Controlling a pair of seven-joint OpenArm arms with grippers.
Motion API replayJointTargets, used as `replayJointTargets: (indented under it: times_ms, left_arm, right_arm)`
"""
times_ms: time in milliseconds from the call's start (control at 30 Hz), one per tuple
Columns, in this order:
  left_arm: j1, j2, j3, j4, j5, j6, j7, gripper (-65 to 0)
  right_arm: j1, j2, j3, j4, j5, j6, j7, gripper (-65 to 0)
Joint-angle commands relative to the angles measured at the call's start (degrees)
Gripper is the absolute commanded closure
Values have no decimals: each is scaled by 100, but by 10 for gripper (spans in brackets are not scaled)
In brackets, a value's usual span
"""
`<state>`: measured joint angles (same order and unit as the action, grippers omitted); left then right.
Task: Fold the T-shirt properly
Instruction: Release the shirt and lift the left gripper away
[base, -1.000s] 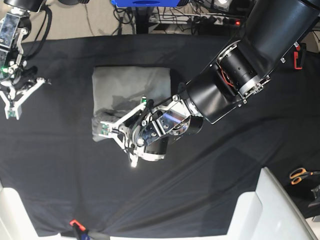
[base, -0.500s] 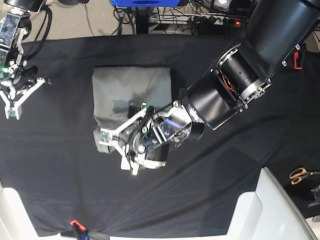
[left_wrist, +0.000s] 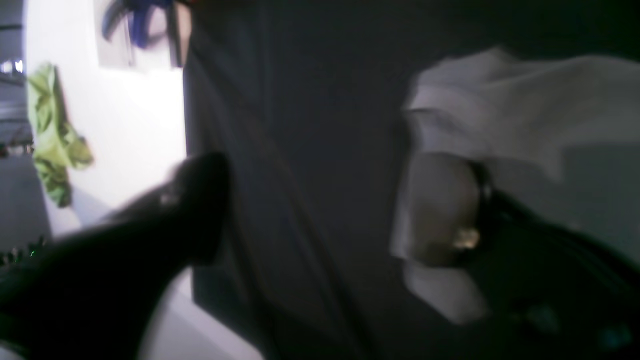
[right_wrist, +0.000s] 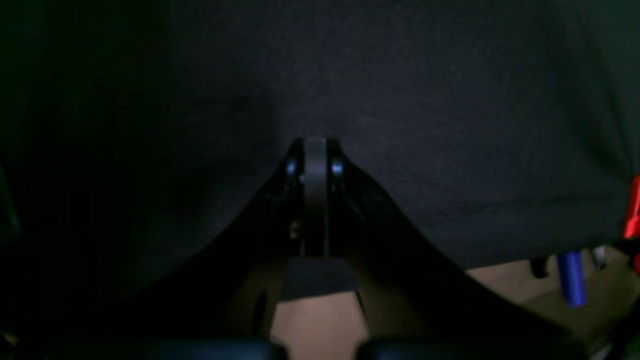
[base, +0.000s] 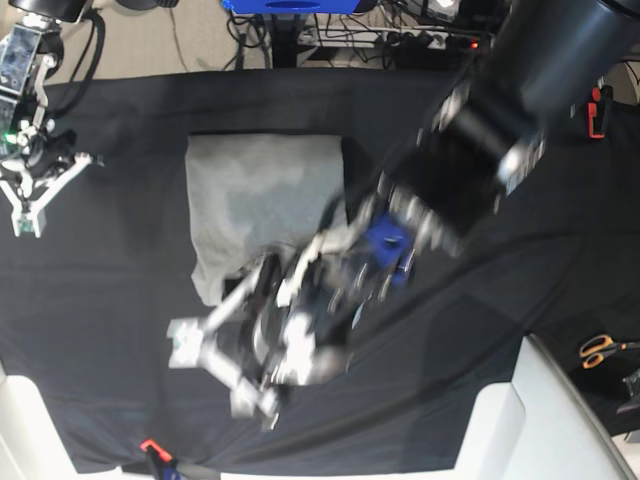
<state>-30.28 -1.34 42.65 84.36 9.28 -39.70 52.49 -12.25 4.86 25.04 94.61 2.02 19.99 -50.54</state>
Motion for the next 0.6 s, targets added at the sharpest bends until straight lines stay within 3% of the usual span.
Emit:
replayJointTargets:
  times_ms: [0,67,133,300,500,567]
  left_arm:
    - [176,-169,-147,430,52,-30,197,-288]
    - [932,-353,-446,1142,52,-30,303,-7]
    - [1749,-450,-938,1599,52,-30,276,0]
    - [3129,-494,-1580,2101,61,-30,-181,0]
    - [3789,-635,-1571,1898,26,-25,-638,0]
    - [3841,-714,-1580,1881,17,151,-884,0]
  right_arm:
    - [-10,46,15,152,22,203,48,-2]
    - [-36,-25,15,214,22,599,48,-2]
    - [-54,-113,24,249,13,819,48,-2]
    - [-63,-148,24,249,13,845,48,-2]
    - [-80,-148,24,267,13,854,48,-2]
    - [-142,-148,24,267,13,863,48,-2]
